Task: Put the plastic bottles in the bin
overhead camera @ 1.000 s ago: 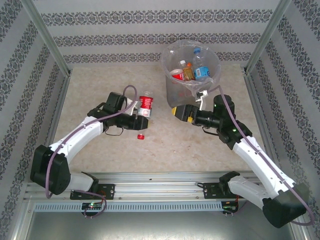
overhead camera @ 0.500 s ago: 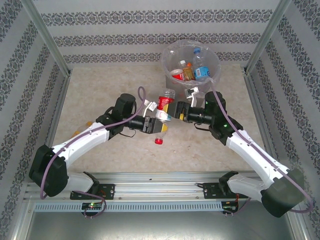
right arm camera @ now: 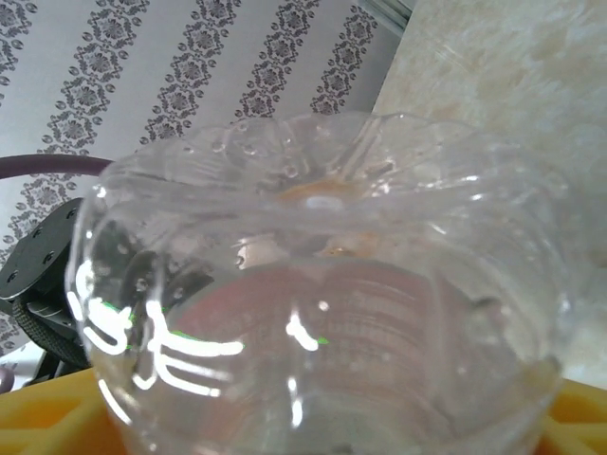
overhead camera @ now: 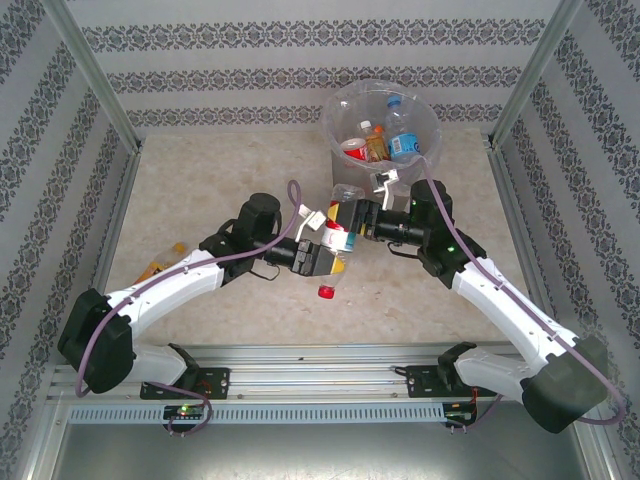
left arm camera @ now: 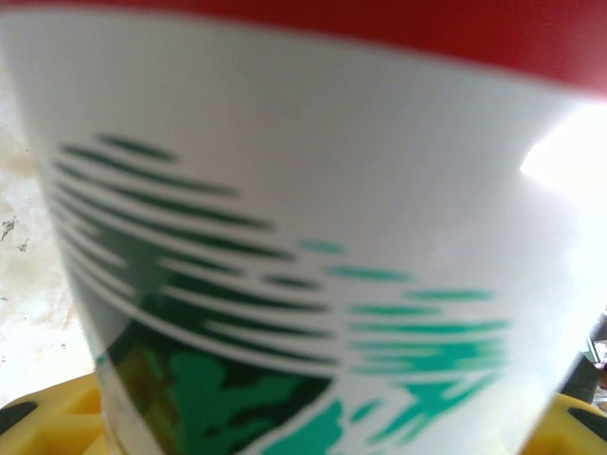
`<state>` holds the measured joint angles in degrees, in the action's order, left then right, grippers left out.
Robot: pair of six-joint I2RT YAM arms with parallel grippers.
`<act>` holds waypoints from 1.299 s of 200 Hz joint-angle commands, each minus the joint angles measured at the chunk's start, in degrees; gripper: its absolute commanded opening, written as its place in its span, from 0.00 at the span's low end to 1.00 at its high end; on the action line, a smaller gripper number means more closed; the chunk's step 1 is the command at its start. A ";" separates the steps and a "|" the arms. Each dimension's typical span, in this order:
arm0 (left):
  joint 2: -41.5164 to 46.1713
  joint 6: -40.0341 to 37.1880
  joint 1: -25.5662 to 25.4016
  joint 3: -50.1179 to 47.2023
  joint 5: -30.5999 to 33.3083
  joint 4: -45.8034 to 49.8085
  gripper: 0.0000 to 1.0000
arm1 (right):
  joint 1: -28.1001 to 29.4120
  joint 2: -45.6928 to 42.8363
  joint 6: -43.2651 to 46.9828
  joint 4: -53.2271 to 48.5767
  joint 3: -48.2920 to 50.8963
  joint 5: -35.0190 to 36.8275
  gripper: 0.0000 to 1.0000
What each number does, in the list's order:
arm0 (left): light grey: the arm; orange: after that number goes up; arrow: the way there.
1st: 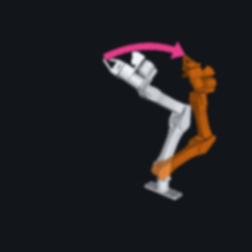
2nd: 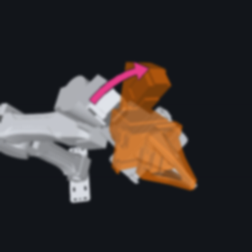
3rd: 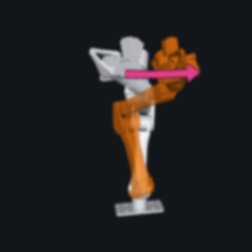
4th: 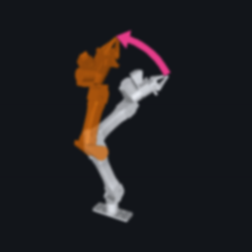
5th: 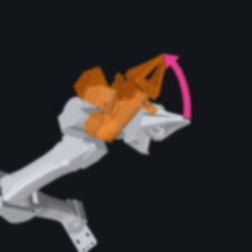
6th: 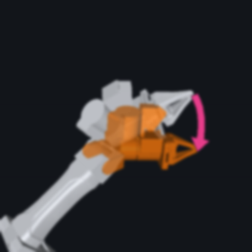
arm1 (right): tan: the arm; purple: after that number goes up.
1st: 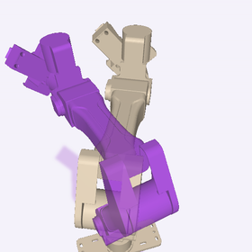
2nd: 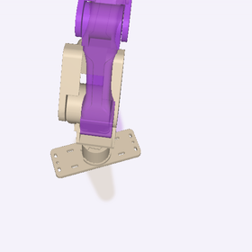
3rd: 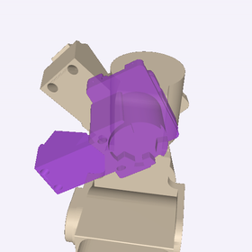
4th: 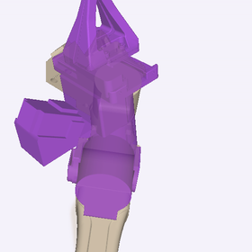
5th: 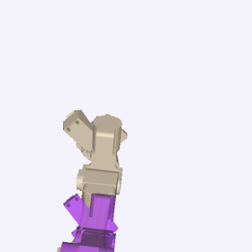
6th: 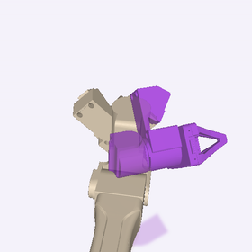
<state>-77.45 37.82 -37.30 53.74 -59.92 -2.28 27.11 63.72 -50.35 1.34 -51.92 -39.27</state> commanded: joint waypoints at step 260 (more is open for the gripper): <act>26.80 -12.72 -1.02 1.68 38.26 23.41 1.00 | -13.96 19.61 40.27 -42.61 -64.75 36.75 0.54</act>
<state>-52.82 28.10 -37.93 56.45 -26.02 15.38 13.96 77.38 -15.77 -38.72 -110.76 -10.39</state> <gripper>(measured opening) 0.999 0.544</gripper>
